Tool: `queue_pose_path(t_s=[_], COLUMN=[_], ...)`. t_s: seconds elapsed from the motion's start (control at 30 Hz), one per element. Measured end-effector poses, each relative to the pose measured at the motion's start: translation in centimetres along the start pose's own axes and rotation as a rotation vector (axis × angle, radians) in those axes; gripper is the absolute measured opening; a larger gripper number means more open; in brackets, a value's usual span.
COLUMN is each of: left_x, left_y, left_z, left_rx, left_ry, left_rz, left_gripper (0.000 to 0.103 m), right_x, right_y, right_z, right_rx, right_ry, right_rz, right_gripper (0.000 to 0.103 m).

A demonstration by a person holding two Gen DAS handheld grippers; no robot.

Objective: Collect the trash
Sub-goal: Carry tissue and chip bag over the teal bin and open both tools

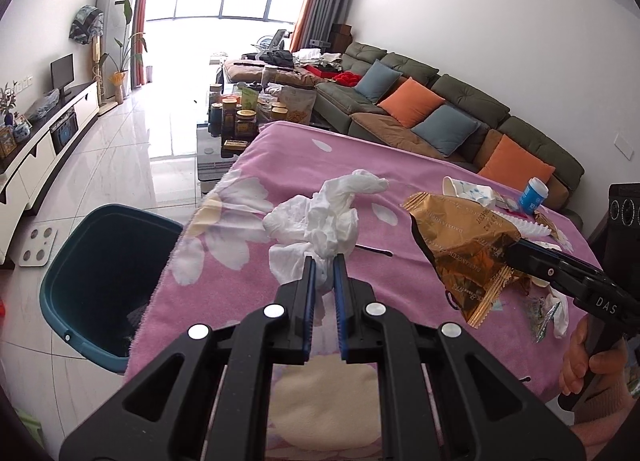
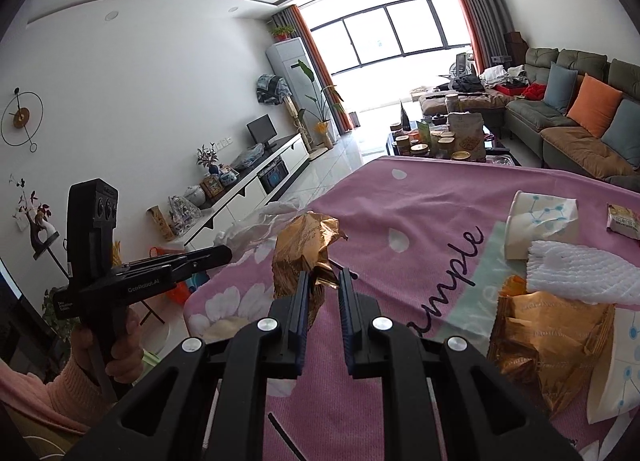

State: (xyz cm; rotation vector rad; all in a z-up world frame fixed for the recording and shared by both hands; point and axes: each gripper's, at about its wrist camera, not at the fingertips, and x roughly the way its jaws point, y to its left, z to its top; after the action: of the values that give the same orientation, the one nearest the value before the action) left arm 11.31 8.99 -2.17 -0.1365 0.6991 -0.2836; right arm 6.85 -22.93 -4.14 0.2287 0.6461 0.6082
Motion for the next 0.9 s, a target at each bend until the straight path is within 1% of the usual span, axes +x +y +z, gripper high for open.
queue_pose_path(t_s=[0.17,0.53,0.9], left_x=[-1.6,-4.6,-5.0], left_y=[2.7,8.8,14.3], left_z=[-0.4,-0.7,-1.5], left_rx=[-0.062,-0.158,-0.23], left_ry=[-0.023,-0.067,-0.043], left_rz=[0.035,0.166,0.263], left_gripper=[0.009,0.009,0.01], right_x=[2.2,7.4,12.3], right_y=[1.9,6.2,9.4], right_z=[1.0,3.3,5.4], right_rx=[-0.035,-0.09,-0.143], right_ry=[0.025,0.08,0.129], right_rz=[0.05,0.152,0.208], right_gripper=[0.013,0.013,0.013])
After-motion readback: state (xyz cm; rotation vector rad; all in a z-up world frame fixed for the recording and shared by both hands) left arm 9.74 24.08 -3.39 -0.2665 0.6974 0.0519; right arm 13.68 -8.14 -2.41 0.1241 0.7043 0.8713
